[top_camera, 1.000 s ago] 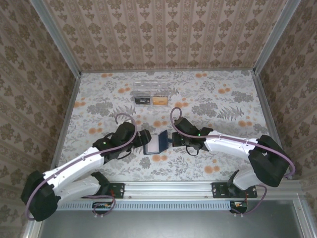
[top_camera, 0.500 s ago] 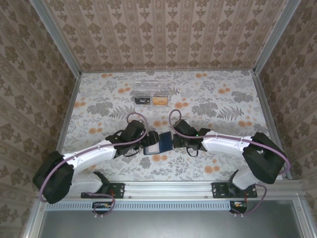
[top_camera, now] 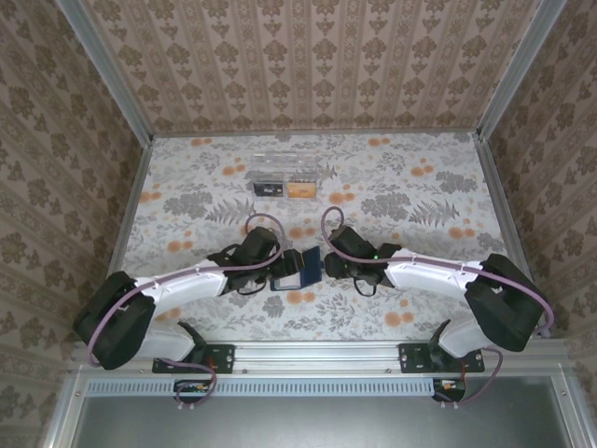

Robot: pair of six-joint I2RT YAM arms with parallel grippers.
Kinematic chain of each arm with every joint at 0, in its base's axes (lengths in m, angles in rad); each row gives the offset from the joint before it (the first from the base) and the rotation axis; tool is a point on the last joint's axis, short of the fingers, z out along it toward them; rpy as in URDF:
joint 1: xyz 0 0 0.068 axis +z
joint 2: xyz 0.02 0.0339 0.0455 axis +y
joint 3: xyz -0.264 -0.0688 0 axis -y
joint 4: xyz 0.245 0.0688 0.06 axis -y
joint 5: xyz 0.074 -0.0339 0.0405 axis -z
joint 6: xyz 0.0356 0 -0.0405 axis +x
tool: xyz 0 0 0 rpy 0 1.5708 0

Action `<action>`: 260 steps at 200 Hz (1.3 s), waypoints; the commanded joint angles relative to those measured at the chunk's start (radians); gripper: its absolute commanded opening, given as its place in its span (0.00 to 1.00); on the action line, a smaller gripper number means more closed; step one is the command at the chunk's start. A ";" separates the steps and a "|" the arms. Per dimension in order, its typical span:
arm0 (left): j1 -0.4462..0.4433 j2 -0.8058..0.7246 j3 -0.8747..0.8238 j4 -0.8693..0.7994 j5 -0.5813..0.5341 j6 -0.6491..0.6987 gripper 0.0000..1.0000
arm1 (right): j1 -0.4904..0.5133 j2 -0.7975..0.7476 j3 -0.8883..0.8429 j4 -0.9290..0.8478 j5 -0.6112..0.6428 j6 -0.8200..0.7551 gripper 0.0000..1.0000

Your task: Take the credit cards out of the card holder

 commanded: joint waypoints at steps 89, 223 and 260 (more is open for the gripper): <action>-0.018 0.023 0.043 0.015 0.015 0.018 0.73 | -0.002 -0.049 -0.024 0.128 -0.180 0.032 0.53; 0.004 -0.016 0.016 0.112 0.068 0.000 0.79 | -0.003 0.079 -0.018 0.089 -0.121 0.013 0.21; 0.030 -0.103 0.018 -0.048 -0.029 0.031 0.81 | -0.002 0.088 -0.025 0.096 -0.119 0.012 0.15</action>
